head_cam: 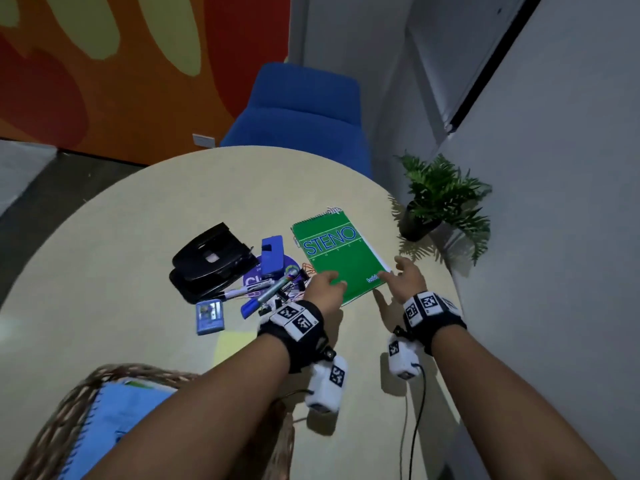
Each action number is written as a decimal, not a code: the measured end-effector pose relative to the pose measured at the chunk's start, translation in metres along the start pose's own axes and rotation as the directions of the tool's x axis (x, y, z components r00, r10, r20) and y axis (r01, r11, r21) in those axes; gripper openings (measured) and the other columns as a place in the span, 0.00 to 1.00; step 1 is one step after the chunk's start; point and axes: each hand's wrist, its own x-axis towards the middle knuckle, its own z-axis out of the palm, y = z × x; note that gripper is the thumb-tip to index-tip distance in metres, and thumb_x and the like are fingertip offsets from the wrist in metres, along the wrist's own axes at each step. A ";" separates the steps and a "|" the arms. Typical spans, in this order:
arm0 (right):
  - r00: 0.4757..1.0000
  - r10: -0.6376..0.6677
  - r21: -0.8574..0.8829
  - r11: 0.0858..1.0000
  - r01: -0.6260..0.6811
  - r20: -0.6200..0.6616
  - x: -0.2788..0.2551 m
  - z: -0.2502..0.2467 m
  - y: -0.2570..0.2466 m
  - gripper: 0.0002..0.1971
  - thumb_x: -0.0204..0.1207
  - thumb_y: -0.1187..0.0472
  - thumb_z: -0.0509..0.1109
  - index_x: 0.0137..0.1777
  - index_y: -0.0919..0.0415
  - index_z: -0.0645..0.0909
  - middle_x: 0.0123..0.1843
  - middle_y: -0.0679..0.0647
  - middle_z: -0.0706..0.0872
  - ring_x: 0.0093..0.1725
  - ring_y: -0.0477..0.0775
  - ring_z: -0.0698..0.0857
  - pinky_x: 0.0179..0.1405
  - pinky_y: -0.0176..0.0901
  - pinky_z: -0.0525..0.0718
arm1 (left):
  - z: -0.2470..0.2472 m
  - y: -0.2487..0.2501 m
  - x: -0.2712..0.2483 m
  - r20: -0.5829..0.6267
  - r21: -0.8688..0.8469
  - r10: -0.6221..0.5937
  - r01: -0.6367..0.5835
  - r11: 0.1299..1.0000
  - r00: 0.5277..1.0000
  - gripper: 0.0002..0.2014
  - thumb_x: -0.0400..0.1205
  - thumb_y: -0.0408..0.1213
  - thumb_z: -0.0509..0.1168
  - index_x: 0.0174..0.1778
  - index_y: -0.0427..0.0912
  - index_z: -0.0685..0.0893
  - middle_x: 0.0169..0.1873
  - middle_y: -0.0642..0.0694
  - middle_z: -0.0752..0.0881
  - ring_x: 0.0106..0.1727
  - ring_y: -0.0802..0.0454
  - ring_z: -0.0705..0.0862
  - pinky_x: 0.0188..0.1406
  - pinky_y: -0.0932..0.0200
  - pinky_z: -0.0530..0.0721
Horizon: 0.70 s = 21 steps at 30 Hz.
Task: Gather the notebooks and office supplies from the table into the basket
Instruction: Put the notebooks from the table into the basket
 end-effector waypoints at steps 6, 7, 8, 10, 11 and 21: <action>0.991 -0.074 -0.211 0.973 0.097 0.114 0.042 0.020 0.017 0.30 0.68 0.55 0.71 0.70 0.68 0.73 0.70 0.66 0.80 0.66 0.65 0.81 0.62 0.51 0.80 | 0.039 0.003 0.051 -0.118 -0.101 -0.227 0.216 0.971 0.967 0.29 0.84 0.38 0.61 0.80 0.36 0.61 0.79 0.38 0.66 0.78 0.40 0.69 0.73 0.51 0.70; 0.990 -0.105 -0.221 0.967 0.124 0.097 0.049 0.024 0.019 0.25 0.66 0.56 0.70 0.62 0.69 0.77 0.63 0.67 0.84 0.59 0.65 0.84 0.55 0.50 0.83 | 0.043 0.003 0.055 -0.130 -0.111 -0.242 0.228 0.967 0.962 0.30 0.83 0.40 0.61 0.80 0.37 0.61 0.79 0.38 0.66 0.78 0.39 0.69 0.73 0.51 0.70; 0.988 -0.132 -0.214 0.966 0.146 0.080 0.050 0.025 0.016 0.18 0.67 0.58 0.71 0.54 0.68 0.79 0.56 0.68 0.86 0.52 0.65 0.86 0.47 0.48 0.84 | 0.047 0.004 0.057 -0.145 -0.118 -0.256 0.240 0.964 0.956 0.30 0.83 0.41 0.62 0.79 0.38 0.62 0.78 0.38 0.66 0.77 0.39 0.69 0.73 0.50 0.71; 0.989 -0.121 -0.199 0.971 0.135 0.082 0.052 0.027 0.017 0.13 0.69 0.62 0.71 0.52 0.67 0.80 0.54 0.68 0.87 0.51 0.66 0.86 0.47 0.48 0.83 | 0.050 0.004 0.060 -0.165 -0.118 -0.272 0.254 0.960 0.948 0.30 0.82 0.43 0.62 0.79 0.40 0.62 0.78 0.38 0.66 0.77 0.38 0.68 0.74 0.47 0.70; 0.993 -0.069 -0.184 0.979 0.085 0.092 0.053 0.025 0.017 0.16 0.71 0.62 0.71 0.58 0.67 0.80 0.59 0.68 0.85 0.56 0.67 0.85 0.54 0.51 0.84 | 0.050 0.005 0.059 -0.165 -0.109 -0.273 0.257 0.960 0.948 0.31 0.81 0.43 0.63 0.79 0.40 0.62 0.78 0.38 0.66 0.77 0.38 0.68 0.74 0.46 0.69; 0.951 -0.156 0.392 0.919 0.042 0.265 -0.021 -0.029 -0.001 0.10 0.83 0.70 0.58 0.57 0.58 0.76 0.59 0.61 0.85 0.56 0.61 0.85 0.62 0.58 0.82 | 0.033 0.001 0.040 -0.100 -0.150 -0.181 0.165 0.975 0.978 0.25 0.85 0.34 0.60 0.78 0.33 0.65 0.74 0.37 0.73 0.73 0.41 0.75 0.66 0.59 0.72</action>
